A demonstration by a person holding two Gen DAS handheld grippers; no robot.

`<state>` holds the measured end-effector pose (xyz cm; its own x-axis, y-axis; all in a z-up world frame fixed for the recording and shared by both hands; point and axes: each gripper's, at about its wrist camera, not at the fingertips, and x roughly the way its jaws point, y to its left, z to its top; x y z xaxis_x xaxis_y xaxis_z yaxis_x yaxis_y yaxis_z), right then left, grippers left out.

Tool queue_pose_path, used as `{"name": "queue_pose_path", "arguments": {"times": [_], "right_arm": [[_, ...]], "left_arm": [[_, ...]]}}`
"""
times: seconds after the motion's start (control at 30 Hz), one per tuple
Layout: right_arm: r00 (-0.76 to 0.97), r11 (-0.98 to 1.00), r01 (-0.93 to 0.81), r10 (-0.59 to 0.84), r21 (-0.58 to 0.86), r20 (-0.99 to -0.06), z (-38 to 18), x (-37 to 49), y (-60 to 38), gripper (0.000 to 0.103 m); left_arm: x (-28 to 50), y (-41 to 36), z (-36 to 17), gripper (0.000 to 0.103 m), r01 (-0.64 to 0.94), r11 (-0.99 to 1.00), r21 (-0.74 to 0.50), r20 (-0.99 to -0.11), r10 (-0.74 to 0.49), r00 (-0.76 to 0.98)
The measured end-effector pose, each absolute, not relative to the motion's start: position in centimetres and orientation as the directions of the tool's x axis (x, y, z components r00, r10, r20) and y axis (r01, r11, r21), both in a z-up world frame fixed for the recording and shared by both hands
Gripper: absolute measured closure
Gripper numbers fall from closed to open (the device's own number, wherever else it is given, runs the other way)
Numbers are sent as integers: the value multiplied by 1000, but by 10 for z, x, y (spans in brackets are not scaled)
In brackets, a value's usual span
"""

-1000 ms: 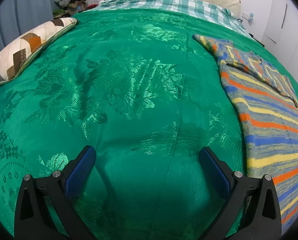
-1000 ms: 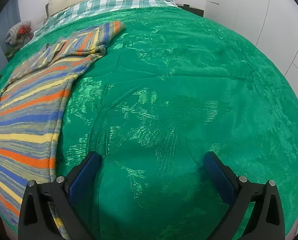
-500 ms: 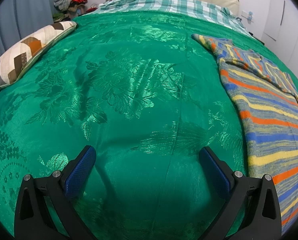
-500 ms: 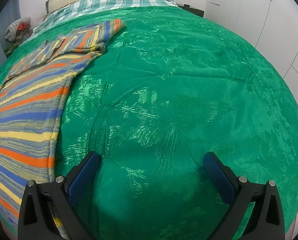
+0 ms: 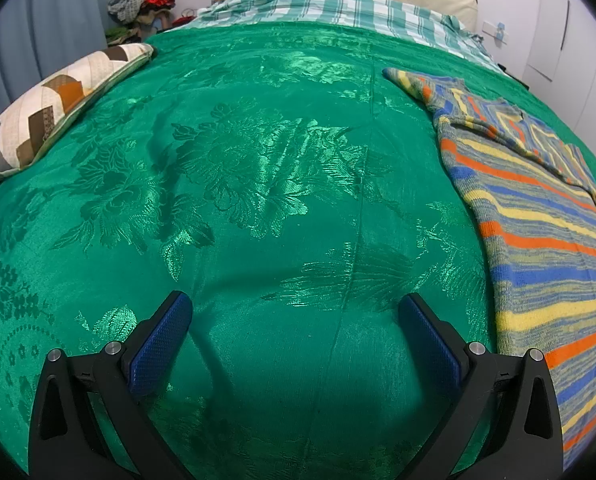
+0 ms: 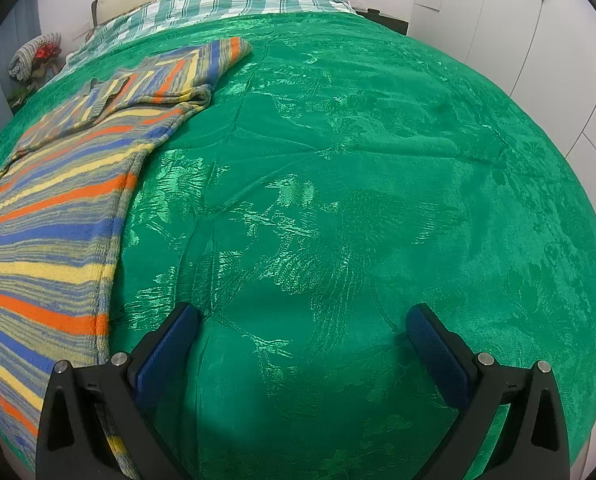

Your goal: Fold small clothes

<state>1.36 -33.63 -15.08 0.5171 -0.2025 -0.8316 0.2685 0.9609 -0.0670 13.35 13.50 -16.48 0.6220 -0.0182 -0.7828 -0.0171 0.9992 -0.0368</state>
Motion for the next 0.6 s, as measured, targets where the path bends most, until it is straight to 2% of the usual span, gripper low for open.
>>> {"name": "queue_pose_path", "arguments": {"times": [0.3, 0.4, 0.47, 0.53, 0.6], "right_arm": [[518, 961, 269, -203, -68, -831, -152, 13, -336, 0], [513, 963, 265, -184, -49, -839, -150, 13, -338, 0], [482, 970, 241, -106, 15, -870, -140, 14, -347, 1], [472, 956, 231, 53, 182, -880, -121, 6, -361, 5], [447, 925, 212, 194, 314, -873, -106, -6, -367, 5]], "left_arm": [[134, 135, -165, 0, -16, 999, -40, -787, -22, 617], [134, 137, -157, 1, 3, 998, -59, -827, -51, 560], [127, 141, -145, 2, 35, 991, -126, -861, -127, 493], [110, 144, -133, 2, 79, 966, -248, -852, -256, 456], [86, 138, -128, 2, 133, 929, -345, -841, -369, 396]]}}
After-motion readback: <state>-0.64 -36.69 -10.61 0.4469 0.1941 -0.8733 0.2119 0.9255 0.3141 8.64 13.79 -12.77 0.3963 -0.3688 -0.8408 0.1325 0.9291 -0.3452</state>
